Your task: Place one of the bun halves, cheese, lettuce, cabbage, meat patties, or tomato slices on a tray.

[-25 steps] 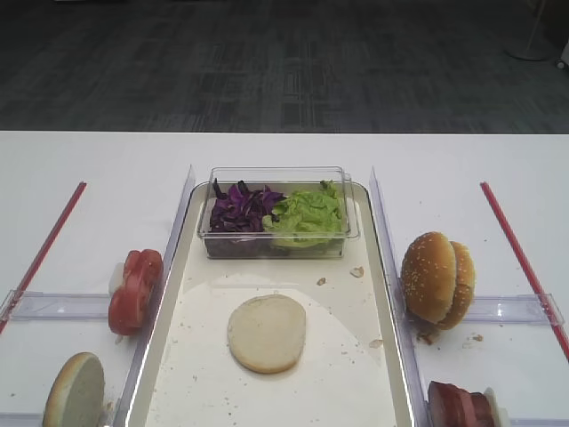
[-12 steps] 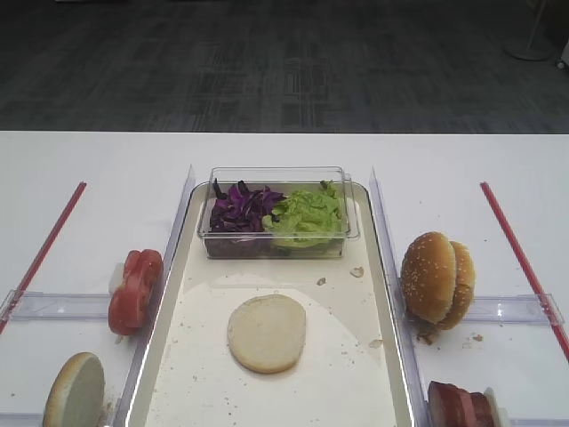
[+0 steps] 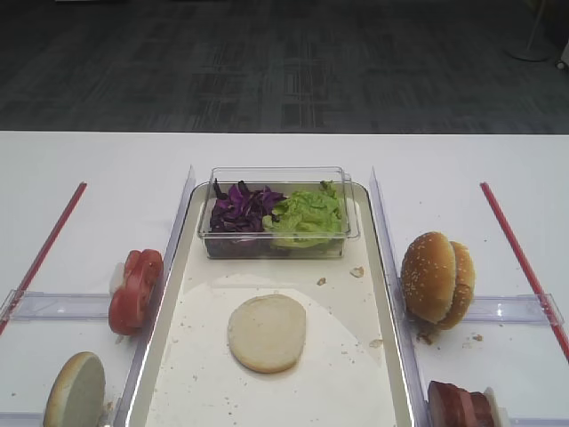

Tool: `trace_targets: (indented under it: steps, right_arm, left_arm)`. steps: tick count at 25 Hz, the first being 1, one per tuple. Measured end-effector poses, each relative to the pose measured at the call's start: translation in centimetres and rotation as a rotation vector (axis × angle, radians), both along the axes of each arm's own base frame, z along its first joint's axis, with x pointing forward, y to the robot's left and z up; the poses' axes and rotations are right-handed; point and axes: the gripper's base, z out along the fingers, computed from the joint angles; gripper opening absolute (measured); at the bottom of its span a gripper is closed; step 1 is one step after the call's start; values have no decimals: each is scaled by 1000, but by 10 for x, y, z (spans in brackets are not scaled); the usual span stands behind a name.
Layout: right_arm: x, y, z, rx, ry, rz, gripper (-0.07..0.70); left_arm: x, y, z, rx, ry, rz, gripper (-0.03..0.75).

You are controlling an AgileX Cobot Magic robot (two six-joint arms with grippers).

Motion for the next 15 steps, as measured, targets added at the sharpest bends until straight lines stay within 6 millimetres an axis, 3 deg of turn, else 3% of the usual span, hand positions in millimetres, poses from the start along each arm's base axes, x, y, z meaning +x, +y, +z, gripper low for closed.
trace_targets:
  steps: [15]
  right_arm:
    - [0,0,0,3,0,-2,678]
  left_arm:
    - [0,3,0,-25,-2,55,618]
